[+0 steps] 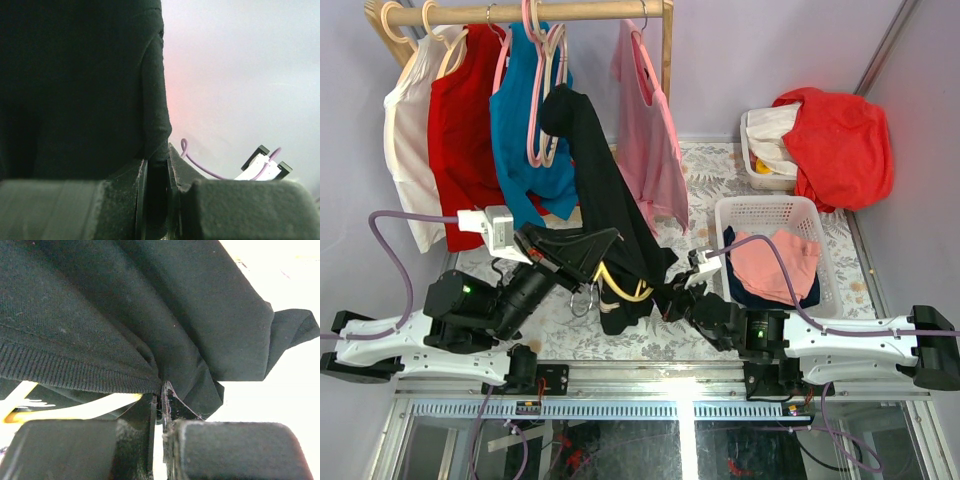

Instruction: Place the t-shirt on the hanger

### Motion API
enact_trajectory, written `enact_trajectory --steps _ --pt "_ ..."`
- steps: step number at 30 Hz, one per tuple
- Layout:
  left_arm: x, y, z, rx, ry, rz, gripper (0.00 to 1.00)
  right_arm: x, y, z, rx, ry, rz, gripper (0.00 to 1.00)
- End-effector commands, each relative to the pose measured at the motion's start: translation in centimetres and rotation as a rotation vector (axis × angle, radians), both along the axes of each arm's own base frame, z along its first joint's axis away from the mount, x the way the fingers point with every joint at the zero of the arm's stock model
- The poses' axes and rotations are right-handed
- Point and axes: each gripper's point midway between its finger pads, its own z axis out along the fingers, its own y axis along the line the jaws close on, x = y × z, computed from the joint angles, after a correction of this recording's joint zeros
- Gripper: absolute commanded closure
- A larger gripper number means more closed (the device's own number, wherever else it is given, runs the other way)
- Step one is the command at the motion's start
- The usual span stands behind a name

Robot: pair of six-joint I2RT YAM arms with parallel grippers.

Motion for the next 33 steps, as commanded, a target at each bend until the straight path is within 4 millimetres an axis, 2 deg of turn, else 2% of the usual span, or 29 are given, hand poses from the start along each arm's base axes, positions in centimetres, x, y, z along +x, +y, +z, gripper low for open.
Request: enact_trajectory --steps 1,5,8,15,17,23,28,33 --pt "-3.4 16.1 18.1 -0.842 -0.246 -0.046 1.0 -3.4 -8.1 -13.5 -0.617 0.156 0.127 1.0" --pt "-4.1 14.5 18.0 -0.831 -0.318 -0.053 1.0 -6.2 -6.9 -13.2 -0.558 0.267 0.23 1.0" --pt "-4.5 13.4 17.6 -0.817 -0.361 -0.054 1.0 -7.5 -6.7 -12.5 -0.508 0.329 0.267 1.0" --pt "-4.2 14.1 17.6 -0.838 -0.349 -0.033 1.0 -9.8 -7.3 -12.8 -0.527 0.39 0.381 1.0" --pt "-3.9 14.4 17.0 -0.841 -0.333 -0.021 1.0 -9.4 -8.1 -12.7 -0.563 0.38 0.352 1.0" --pt "-3.2 16.4 14.8 -0.892 -0.29 0.017 1.0 -7.1 -9.8 -10.5 -0.604 0.288 0.167 1.0" --pt "-3.5 17.2 14.8 -0.931 -0.289 -0.004 1.0 -4.5 -11.4 -10.2 -0.649 0.218 -0.018 1.0" --pt "-3.8 17.6 15.0 -0.964 -0.29 -0.031 1.0 -3.0 -11.3 -10.5 -0.689 0.165 -0.11 1.0"
